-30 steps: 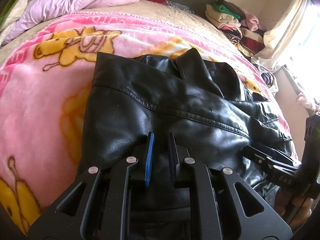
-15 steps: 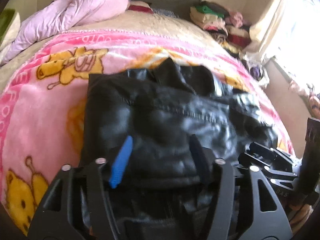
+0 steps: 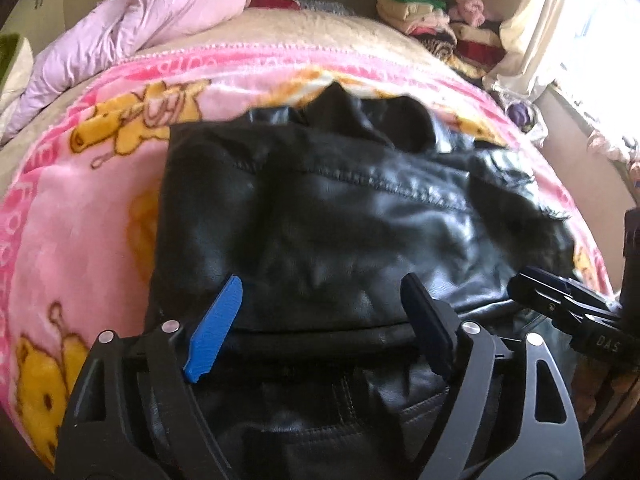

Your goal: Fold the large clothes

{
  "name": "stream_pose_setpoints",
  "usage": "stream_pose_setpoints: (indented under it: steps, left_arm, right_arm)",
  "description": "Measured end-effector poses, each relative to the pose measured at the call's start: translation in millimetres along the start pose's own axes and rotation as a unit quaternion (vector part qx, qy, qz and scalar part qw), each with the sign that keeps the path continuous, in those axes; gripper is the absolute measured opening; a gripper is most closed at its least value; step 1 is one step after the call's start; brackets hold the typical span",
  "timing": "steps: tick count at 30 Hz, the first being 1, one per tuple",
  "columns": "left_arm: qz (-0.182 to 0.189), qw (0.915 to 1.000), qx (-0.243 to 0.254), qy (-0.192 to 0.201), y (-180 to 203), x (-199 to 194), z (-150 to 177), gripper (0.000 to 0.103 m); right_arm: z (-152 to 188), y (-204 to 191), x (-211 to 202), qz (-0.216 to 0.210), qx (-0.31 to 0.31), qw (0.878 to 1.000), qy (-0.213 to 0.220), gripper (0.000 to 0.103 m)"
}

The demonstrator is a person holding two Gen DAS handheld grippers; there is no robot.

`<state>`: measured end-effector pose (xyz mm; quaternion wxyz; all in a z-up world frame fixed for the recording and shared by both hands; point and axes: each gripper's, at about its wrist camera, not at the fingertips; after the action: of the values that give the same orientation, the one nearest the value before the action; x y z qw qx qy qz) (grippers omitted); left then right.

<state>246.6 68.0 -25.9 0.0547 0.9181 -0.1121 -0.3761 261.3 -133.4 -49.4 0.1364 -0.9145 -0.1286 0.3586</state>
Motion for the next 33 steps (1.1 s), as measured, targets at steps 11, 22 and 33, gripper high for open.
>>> stream_pose_setpoints:
  steps: [11,22,33]
  left_arm:
    - [-0.008,0.9991,-0.006,0.042,2.5,-32.4,-10.7,0.093]
    - [-0.034,0.9982,0.003,0.05,3.3,-45.4,-7.8,0.094]
    - [-0.033,0.996,-0.007,0.083,7.2,-74.3,-5.0,0.094]
  right_arm:
    - [-4.2,1.2,-34.7,0.012,-0.001,0.999,0.042,0.092]
    - [-6.2,-5.4,-57.2,0.01,-0.009,0.998,0.066,0.094]
    - [-5.9,-12.3,-81.5,0.012,-0.02,0.995,0.093,0.096]
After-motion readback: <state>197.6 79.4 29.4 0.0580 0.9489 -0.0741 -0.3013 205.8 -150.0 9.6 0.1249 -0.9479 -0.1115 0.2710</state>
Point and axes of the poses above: each gripper's, at about its wrist camera, not at the fingertips, and x roughly the way its jaws point, y to its right, z to its underside, and after that the axes turned 9 degrees about y, right-handed
